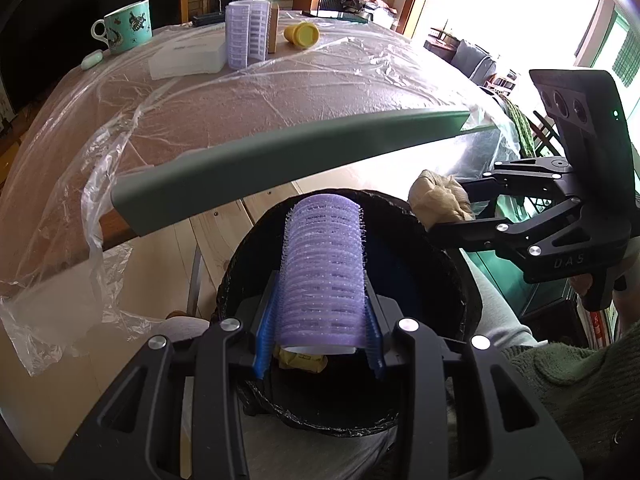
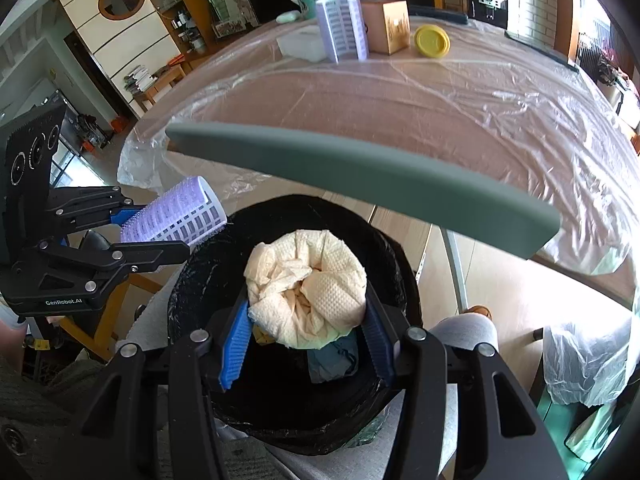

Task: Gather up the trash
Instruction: 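Carry the held cloth ball and hair roller down over the black bin, then open both tools to drop the cloth ball and roller into the bin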

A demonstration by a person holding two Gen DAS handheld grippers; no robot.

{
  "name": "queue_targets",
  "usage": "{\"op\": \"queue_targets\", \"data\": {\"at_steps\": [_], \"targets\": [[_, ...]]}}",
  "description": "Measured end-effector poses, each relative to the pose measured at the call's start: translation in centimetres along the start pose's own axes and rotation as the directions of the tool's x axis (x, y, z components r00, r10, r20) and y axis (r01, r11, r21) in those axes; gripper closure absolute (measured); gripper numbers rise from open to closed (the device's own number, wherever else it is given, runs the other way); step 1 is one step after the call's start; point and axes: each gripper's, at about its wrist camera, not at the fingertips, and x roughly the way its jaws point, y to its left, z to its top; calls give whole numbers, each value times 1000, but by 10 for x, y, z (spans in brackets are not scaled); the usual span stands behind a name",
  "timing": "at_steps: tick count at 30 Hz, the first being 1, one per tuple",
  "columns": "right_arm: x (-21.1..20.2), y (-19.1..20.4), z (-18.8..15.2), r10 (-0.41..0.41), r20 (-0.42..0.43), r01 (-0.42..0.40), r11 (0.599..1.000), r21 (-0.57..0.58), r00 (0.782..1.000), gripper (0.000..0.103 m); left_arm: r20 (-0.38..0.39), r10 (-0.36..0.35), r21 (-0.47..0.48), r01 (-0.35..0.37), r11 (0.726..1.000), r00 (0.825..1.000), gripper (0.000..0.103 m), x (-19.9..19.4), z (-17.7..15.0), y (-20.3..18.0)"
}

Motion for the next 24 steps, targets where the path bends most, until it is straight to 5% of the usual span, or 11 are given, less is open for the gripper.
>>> {"op": "queue_targets", "data": {"at_steps": [24], "targets": [[34,-6,-14,-45,-76,45,999,-9,996,52,-111,68,35,-65,997,991,65,43,-15,7]]}}
